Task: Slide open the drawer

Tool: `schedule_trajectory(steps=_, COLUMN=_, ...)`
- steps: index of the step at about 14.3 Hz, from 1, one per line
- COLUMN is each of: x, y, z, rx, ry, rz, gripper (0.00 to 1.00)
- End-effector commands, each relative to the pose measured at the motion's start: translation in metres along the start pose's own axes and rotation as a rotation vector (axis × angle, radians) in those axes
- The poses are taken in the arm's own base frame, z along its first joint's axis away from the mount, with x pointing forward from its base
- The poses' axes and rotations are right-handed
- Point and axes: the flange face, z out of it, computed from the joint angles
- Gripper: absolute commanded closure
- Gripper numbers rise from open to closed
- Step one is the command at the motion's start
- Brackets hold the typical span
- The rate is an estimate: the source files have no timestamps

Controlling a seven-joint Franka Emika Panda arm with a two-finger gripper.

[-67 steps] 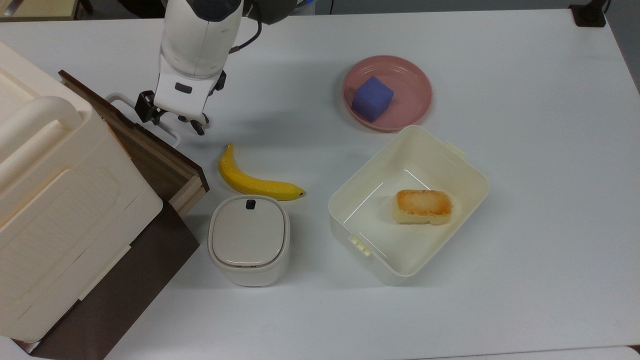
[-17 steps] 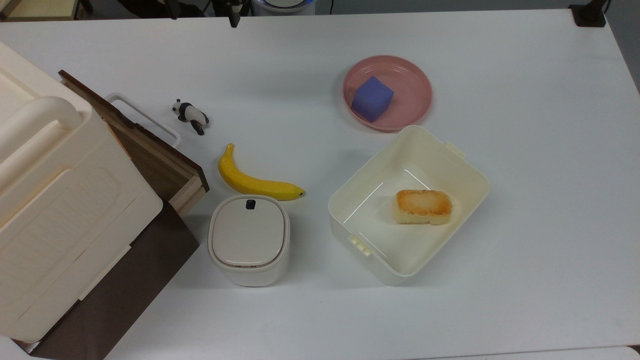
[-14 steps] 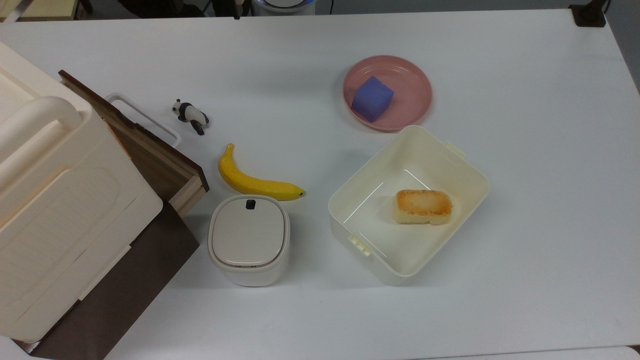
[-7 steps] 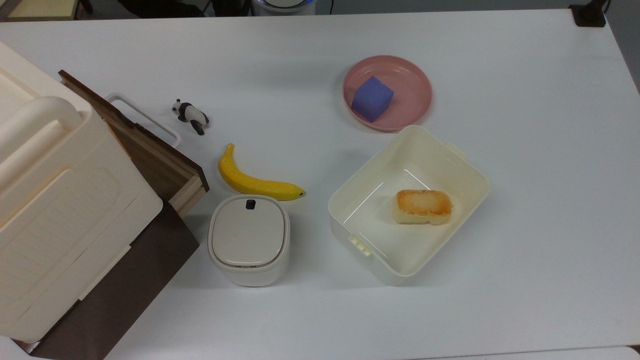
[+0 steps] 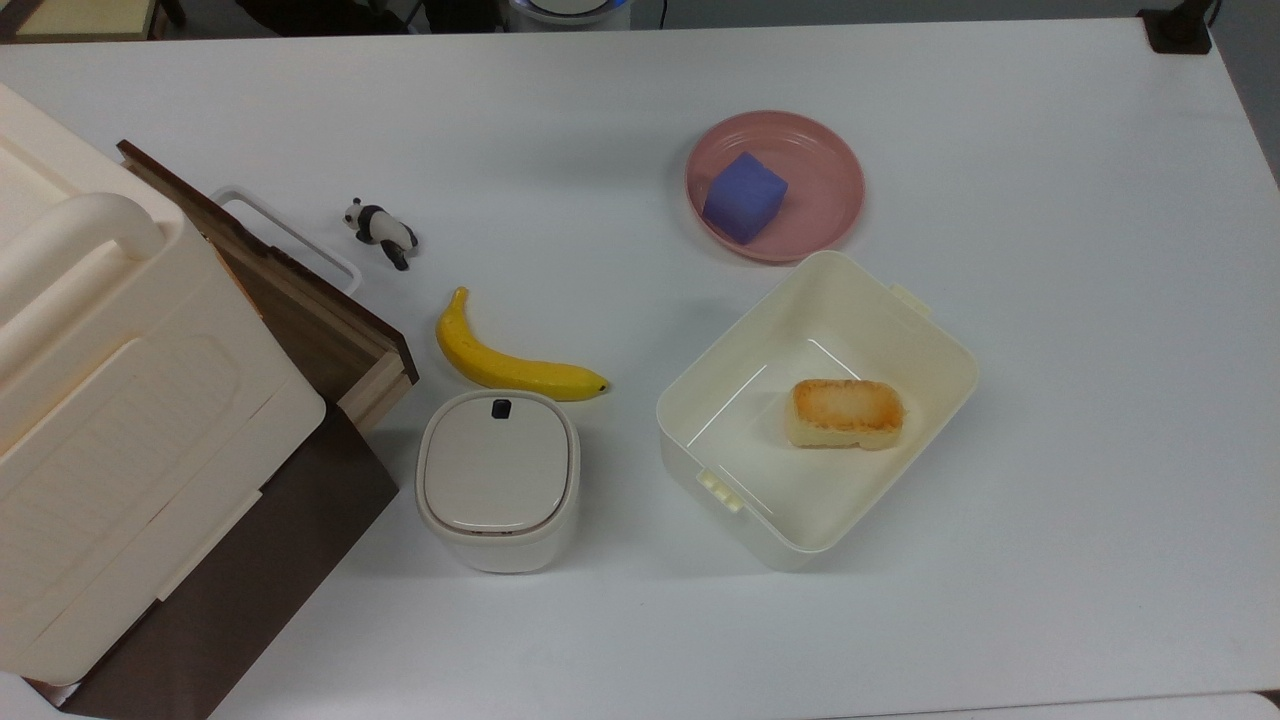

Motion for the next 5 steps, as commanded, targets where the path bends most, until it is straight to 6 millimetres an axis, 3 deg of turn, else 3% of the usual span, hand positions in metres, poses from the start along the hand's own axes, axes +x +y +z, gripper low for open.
schedule_trajectory(steps=1, x=-0.0023, y=-0.0100, z=0.0009, rx=0.023, ry=0.010, rz=0.013, gripper=0.00)
schedule_trajectory(steps=5, x=-0.0015, y=-0.0099, z=0.0015, rx=0.022, ry=0.012, rz=0.013, gripper=0.00)
